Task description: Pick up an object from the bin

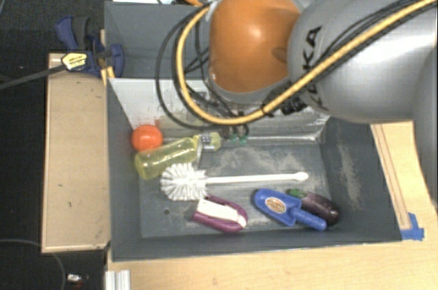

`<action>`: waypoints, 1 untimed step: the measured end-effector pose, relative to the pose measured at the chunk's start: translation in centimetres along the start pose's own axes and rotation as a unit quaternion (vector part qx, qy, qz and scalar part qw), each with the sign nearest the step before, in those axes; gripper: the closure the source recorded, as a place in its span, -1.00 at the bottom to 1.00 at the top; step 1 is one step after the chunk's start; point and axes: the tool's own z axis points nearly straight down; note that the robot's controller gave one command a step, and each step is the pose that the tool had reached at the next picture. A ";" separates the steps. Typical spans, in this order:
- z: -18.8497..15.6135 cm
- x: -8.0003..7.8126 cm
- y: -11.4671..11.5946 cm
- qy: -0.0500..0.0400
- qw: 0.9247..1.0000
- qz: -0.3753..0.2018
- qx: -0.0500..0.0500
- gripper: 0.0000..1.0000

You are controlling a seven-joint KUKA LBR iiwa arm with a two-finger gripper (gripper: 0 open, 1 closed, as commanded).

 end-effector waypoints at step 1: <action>-0.5 -0.2 -0.2 -0.004 1.000 0.003 -0.001 -1.00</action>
Offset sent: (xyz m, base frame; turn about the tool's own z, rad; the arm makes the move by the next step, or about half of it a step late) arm 0.0239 -0.0310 -0.1716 -0.1083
